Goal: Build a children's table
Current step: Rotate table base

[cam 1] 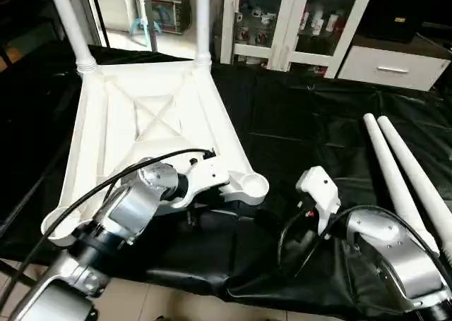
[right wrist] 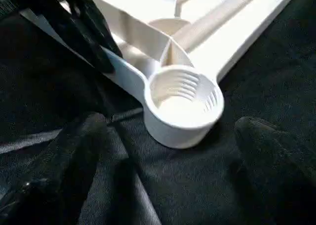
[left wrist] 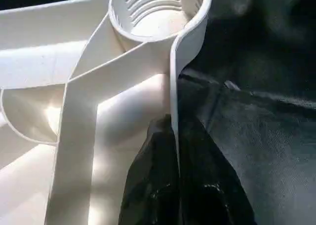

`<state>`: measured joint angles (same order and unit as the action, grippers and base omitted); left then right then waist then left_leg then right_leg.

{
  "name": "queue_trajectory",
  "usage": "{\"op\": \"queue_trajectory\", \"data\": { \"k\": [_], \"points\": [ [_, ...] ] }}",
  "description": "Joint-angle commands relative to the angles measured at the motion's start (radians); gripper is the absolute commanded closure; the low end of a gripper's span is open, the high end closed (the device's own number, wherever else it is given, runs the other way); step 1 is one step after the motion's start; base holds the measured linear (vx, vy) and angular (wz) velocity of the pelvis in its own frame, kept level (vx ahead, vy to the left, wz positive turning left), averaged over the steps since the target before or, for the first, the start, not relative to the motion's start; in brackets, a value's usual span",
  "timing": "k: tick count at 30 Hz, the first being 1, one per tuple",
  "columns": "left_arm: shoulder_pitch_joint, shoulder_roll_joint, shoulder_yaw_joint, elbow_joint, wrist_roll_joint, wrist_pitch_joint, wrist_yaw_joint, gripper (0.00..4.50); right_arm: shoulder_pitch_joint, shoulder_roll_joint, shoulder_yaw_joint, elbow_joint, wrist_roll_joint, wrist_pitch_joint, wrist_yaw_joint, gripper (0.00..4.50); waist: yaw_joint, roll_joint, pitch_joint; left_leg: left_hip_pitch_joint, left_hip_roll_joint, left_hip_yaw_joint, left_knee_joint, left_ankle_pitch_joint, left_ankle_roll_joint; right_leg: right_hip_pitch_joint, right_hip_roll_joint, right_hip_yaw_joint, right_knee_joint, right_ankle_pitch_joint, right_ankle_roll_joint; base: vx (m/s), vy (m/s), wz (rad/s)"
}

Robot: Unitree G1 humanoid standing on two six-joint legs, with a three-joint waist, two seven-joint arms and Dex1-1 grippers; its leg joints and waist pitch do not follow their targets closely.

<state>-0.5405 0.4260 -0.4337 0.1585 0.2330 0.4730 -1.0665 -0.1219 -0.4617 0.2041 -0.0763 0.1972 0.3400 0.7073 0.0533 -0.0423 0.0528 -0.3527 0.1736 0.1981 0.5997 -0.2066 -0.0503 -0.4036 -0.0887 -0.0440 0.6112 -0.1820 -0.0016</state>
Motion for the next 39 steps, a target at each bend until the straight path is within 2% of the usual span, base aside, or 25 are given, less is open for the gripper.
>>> {"op": "queue_trajectory", "data": {
  "k": [1, 6, 7, 11, 13, 16, 19, 20, 21, 23, 24, 25, 27, 28, 30, 31, 32, 33, 35, 36, 37, 39],
  "points": [
    [0.034, 0.016, -0.031, -0.011, 0.031, 0.019, 0.003, 4.49, 0.002, -0.006, -0.023, -0.018, -0.007, 0.009, -0.008, 0.00, 0.005, 0.010, -0.057, 0.004, 0.057, -0.030, -0.080, -0.207, 0.025, 0.046, -0.057, 0.042, -0.070, -0.173, -0.230, 0.000, 0.000, 0.00],
    [0.048, -0.028, 0.029, -0.022, -0.007, 0.092, 0.068, 4.49, 0.006, 0.002, -0.033, -0.021, 0.001, 0.009, -0.015, 0.00, 0.004, 0.008, -0.056, 0.006, 0.055, -0.029, -0.080, -0.232, 0.014, 0.044, -0.056, 0.043, -0.074, -0.204, -0.221, 0.000, 0.000, 0.00],
    [0.045, -0.041, 0.042, -0.033, -0.027, 0.110, 0.075, 4.02, 0.006, 0.001, -0.035, -0.021, 0.003, 0.009, -0.015, 0.00, 0.005, 0.008, -0.057, 0.005, 0.056, -0.030, -0.080, -0.229, 0.014, 0.044, -0.057, 0.042, -0.073, -0.208, -0.220, 0.000, 0.000, 0.00],
    [0.040, -0.094, 0.080, -0.087, -0.088, 0.178, 0.083, 3.83, 0.003, 0.000, -0.044, -0.018, 0.012, 0.009, -0.017, 0.00, 0.006, 0.005, -0.059, 0.002, 0.054, -0.029, -0.076, -0.197, 0.027, 0.046, -0.057, 0.042, -0.071, -0.168, -0.232, 0.000, 0.000, 0.00],
    [0.038, -0.107, 0.082, -0.106, -0.100, 0.193, 0.083, 3.57, 0.001, 0.000, -0.046, -0.015, 0.013, 0.008, -0.017, 0.00, 0.009, 0.008, -0.060, 0.002, 0.055, -0.029, -0.075, -0.175, 0.040, 0.047, -0.057, 0.042, -0.069, -0.143, -0.240, 0.000, 0.000, 0.00],
    [0.035, -0.108, 0.083, -0.110, -0.098, 0.197, 0.085, 3.40, 0.002, 0.000, -0.052, -0.013, 0.015, 0.006, -0.018, 0.00, 0.011, 0.007, -0.057, 0.001, 0.055, -0.029, -0.076, -0.181, 0.045, 0.047, -0.056, 0.041, -0.071, -0.154, -0.238, 0.000, 0.000, 0.00],
    [0.035, -0.100, 0.082, -0.120, -0.101, 0.209, 0.081, 3.12, 0.009, 0.000, -0.058, -0.016, 0.017, 0.005, -0.020, 0.00, 0.011, 0.010, -0.056, 0.003, 0.055, -0.030, -0.079, -0.216, 0.032, 0.044, -0.055, 0.041, -0.077, -0.210, -0.219, 0.000, 0.000, 0.00],
    [0.035, -0.098, 0.083, -0.125, -0.105, 0.214, 0.080, 3.12, 0.011, 0.001, -0.061, -0.018, 0.018, 0.005, -0.021, 0.00, 0.011, 0.008, -0.056, 0.003, 0.054, -0.030, -0.079, -0.218, 0.031, 0.045, -0.055, 0.041, -0.077, -0.213, -0.216, 0.000, 0.000, 0.00],
    [0.037, -0.090, 0.079, -0.135, -0.110, 0.220, 0.074, 3.02, 0.014, 0.002, -0.063, -0.020, 0.018, 0.005, -0.024, 0.00, 0.012, 0.014, -0.055, 0.003, 0.055, -0.031, -0.080, -0.219, 0.027, 0.044, -0.056, 0.041, -0.077, -0.215, -0.214, 0.000, 0.000, 0.00],
    [0.041, -0.073, 0.075, -0.156, -0.117, 0.215, 0.073, 2.83, 0.019, 0.006, -0.072, -0.024, 0.023, 0.007, -0.029, 0.00, 0.011, 0.013, -0.057, 0.004, 0.056, -0.031, -0.080, -0.219, 0.023, 0.044, -0.055, 0.041, -0.076, -0.201, -0.215, 0.000, 0.000, 0.00],
    [0.043, -0.067, 0.090, -0.168, -0.133, 0.219, 0.072, 2.83, 0.021, 0.012, -0.084, -0.029, 0.025, 0.007, -0.040, 0.00, 0.011, 0.018, -0.056, 0.004, 0.056, -0.032, -0.081, -0.219, 0.022, 0.044, -0.054, 0.041, -0.074, -0.189, -0.219, 0.000, 0.000, 0.00],
    [0.043, -0.067, 0.090, -0.168, -0.133, 0.219, 0.072, 2.83, 0.021, 0.012, -0.084, -0.029, 0.025, 0.007, -0.040, 0.00, 0.010, 0.016, -0.057, 0.004, 0.055, -0.031, -0.081, -0.219, 0.021, 0.044, -0.054, 0.040, -0.074, -0.184, -0.221, 0.000, 0.000, 0.00],
    [0.043, -0.056, 0.158, -0.178, -0.185, 0.168, 0.059, 2.83, 0.009, 0.045, -0.137, -0.046, 0.058, 0.042, -0.091, 0.00, 0.010, 0.023, -0.056, 0.003, 0.054, -0.031, -0.080, -0.215, 0.021, 0.045, -0.054, 0.041, -0.073, -0.169, -0.229, 0.000, 0.000, 0.00],
    [0.044, -0.053, 0.173, -0.180, -0.196, 0.146, 0.056, 2.83, 0.004, 0.052, -0.148, -0.048, 0.063, 0.047, -0.104, 0.00, 0.010, 0.019, -0.057, 0.003, 0.052, -0.030, -0.080, -0.216, 0.021, 0.046, -0.052, 0.040, -0.074, -0.174, -0.229, 0.000, 0.000, 0.00],
    [0.044, -0.055, 0.202, -0.192, -0.221, 0.133, 0.053, 2.83, -0.008, 0.064, -0.170, -0.051, 0.067, 0.056, -0.132, 0.00, 0.008, 0.021, -0.056, 0.003, 0.052, -0.030, -0.081, -0.215, 0.017, 0.045, -0.052, 0.039, -0.072, -0.175, -0.228, 0.000, 0.000, 0.00],
    [0.047, -0.063, 0.268, -0.232, -0.285, 0.112, 0.041, 2.83, -0.039, 0.084, -0.219, -0.056, 0.074, 0.092, -0.198, 0.00, 0.008, 0.023, -0.057, 0.005, 0.052, -0.029, -0.080, -0.213, 0.013, 0.044, -0.052, 0.040, -0.072, -0.173, -0.231, 0.000, 0.000, 0.00],
    [0.047, -0.071, 0.296, -0.250, -0.315, 0.122, 0.035, 2.83, -0.055, 0.089, -0.238, -0.055, 0.073, 0.114, -0.229, 0.00, 0.006, 0.022, -0.057, 0.004, 0.052, -0.029, -0.082, -0.205, 0.007, 0.046, -0.052, 0.039, -0.069, -0.167, -0.238, 0.000, 0.000, 0.00],
    [0.047, -0.071, 0.296, -0.250, -0.315, 0.122, 0.035, 2.83, -0.055, 0.089, -0.238, -0.055, 0.073, 0.114, -0.229, 0.00, 0.006, 0.022, -0.057, 0.004, 0.052, -0.029, -0.081, -0.203, 0.005, 0.045, -0.051, 0.038, -0.068, -0.165, -0.240, 0.000, 0.000, 0.00],
    [0.044, -0.099, 0.344, -0.265, -0.347, 0.145, 0.080, 2.83, -0.090, 0.086, -0.267, -0.040, 0.036, 0.163, -0.302, 0.00, 0.004, 0.023, -0.055, 0.006, 0.050, -0.026, -0.080, -0.199, -0.002, 0.043, -0.047, 0.039, -0.067, -0.164, -0.237, 0.000, 0.000, 0.00],
    [0.040, -0.130, 0.378, -0.262, -0.353, 0.157, 0.140, 2.83, -0.119, 0.077, -0.288, -0.027, -0.006, 0.219, -0.370, 0.00, 0.003, 0.021, -0.055, 0.006, 0.050, -0.025, -0.078, -0.187, -0.005, 0.044, -0.046, 0.039, -0.067, -0.159, -0.233, 0.000, 0.000, 0.00],
    [0.042, -0.141, 0.382, -0.250, -0.337, 0.132, 0.179, 2.83, -0.136, 0.067, -0.295, -0.021, -0.029, 0.269, -0.399, 0.00, 0.005, 0.020, -0.056, 0.007, 0.047, -0.023, -0.077, -0.181, -0.005, 0.045, -0.047, 0.040, -0.070, -0.165, -0.227, 0.000, 0.000, 0.00],
    [0.055, -0.156, 0.372, -0.231, -0.313, 0.101, 0.229, 2.83, -0.169, 0.053, -0.319, -0.019, -0.029, 0.394, -0.427, 0.00, 0.006, 0.018, -0.056, 0.006, 0.044, -0.025, -0.076, -0.165, -0.001, 0.049, -0.042, 0.040, -0.068, -0.166, -0.211, 0.000, 0.000, 0.00]
  ]
}}
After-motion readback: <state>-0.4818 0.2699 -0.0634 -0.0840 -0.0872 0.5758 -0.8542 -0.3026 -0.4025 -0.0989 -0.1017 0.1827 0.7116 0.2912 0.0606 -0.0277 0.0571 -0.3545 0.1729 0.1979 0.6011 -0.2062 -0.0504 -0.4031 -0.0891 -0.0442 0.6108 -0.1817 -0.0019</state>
